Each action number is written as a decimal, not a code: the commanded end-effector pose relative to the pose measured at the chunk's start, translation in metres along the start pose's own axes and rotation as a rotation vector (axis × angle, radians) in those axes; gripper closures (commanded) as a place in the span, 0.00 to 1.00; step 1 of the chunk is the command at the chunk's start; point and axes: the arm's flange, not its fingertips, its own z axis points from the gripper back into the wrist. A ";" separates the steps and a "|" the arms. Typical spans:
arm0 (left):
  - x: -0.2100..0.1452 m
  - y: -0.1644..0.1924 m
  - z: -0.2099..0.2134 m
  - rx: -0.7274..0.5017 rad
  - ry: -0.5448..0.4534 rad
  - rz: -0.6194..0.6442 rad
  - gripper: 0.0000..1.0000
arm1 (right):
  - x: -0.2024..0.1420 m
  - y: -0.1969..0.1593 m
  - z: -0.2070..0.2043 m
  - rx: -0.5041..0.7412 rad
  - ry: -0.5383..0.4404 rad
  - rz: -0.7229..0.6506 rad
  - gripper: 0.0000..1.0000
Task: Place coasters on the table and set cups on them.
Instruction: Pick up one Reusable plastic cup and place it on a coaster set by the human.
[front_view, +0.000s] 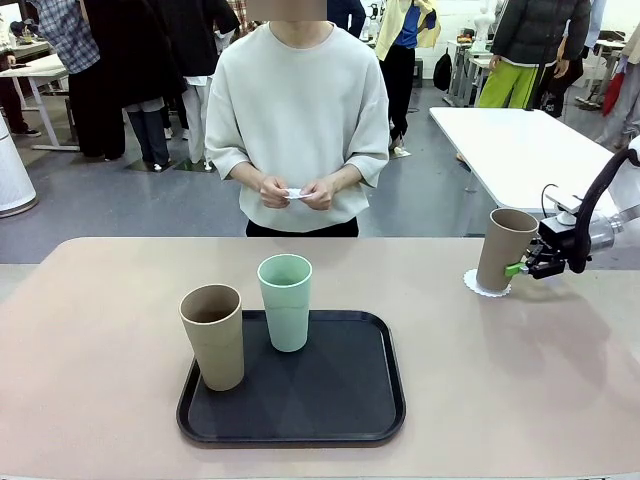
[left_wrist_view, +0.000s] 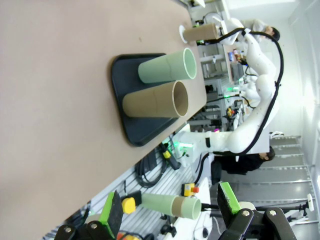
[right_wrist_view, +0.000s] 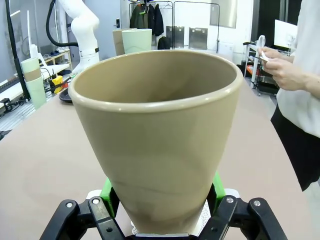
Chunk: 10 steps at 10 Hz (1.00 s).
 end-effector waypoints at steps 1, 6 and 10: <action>-0.001 -0.001 0.001 -0.010 -0.002 -0.009 0.00 | 0.002 -0.011 0.003 0.001 -0.034 -0.012 0.18; -0.001 -0.001 0.001 -0.010 -0.002 -0.009 0.00 | 0.003 -0.015 0.001 -0.001 -0.036 -0.015 0.18; -0.001 -0.001 0.001 -0.010 -0.002 -0.009 0.00 | 0.000 -0.019 0.001 -0.003 -0.041 -0.035 0.18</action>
